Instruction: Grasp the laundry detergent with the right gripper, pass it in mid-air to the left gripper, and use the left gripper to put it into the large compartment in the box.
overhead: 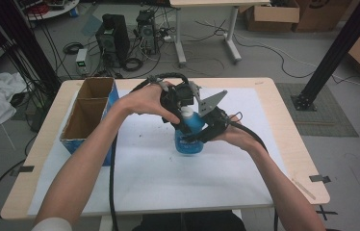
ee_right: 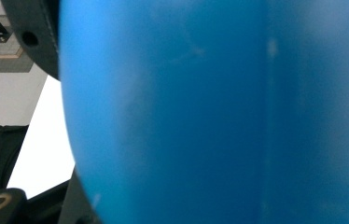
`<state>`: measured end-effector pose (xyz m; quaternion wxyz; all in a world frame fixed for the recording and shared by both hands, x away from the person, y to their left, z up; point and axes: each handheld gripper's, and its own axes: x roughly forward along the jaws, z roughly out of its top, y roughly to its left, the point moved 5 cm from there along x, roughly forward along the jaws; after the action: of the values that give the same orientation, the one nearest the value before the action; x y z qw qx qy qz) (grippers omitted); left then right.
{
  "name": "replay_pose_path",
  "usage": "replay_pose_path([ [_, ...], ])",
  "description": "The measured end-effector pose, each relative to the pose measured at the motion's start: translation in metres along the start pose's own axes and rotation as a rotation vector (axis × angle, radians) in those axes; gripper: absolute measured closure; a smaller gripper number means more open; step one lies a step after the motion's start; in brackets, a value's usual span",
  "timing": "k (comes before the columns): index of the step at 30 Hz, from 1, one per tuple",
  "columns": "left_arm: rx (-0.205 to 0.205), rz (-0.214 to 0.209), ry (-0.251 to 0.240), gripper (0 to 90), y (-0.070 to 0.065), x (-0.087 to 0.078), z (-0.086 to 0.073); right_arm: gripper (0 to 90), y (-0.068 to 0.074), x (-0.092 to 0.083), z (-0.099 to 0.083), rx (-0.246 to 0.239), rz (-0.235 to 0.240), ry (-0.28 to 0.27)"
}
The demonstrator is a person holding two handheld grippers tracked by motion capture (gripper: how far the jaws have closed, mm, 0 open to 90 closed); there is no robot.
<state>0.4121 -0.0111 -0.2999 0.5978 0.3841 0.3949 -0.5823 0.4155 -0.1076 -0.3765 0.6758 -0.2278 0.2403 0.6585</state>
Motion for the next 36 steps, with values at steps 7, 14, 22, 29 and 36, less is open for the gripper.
replay_pose_path([
  [7, -0.008, 0.004, -0.003, 32.1, -0.0014, 0.0018, -0.0007, 45.1, 0.0008, 0.0007, -0.0007, -0.001, 0.005, -0.003],
  [14, -0.005, 0.004, -0.009, 33.0, -0.003, 0.0016, 0.0013, 45.1, 0.0015, -0.0007, -0.0006, -0.003, 0.004, -0.007],
  [22, -0.005, 0.008, -0.006, 35.1, -0.0032, 0.0013, 0.0007, 45.1, 0.0022, -0.0018, -0.0003, -0.007, 0.003, -0.007],
  [29, -0.003, 0.015, -0.007, 35.9, -0.0032, -0.0003, 0.0005, 45.1, 0.0028, -0.0016, -0.0001, -0.008, 0.005, -0.006],
  [36, -0.005, 0.019, -0.012, 37.1, -0.004, -0.0004, 0.0024, 45.1, 0.0033, -0.0018, -0.0002, -0.007, 0.01, -0.006],
])
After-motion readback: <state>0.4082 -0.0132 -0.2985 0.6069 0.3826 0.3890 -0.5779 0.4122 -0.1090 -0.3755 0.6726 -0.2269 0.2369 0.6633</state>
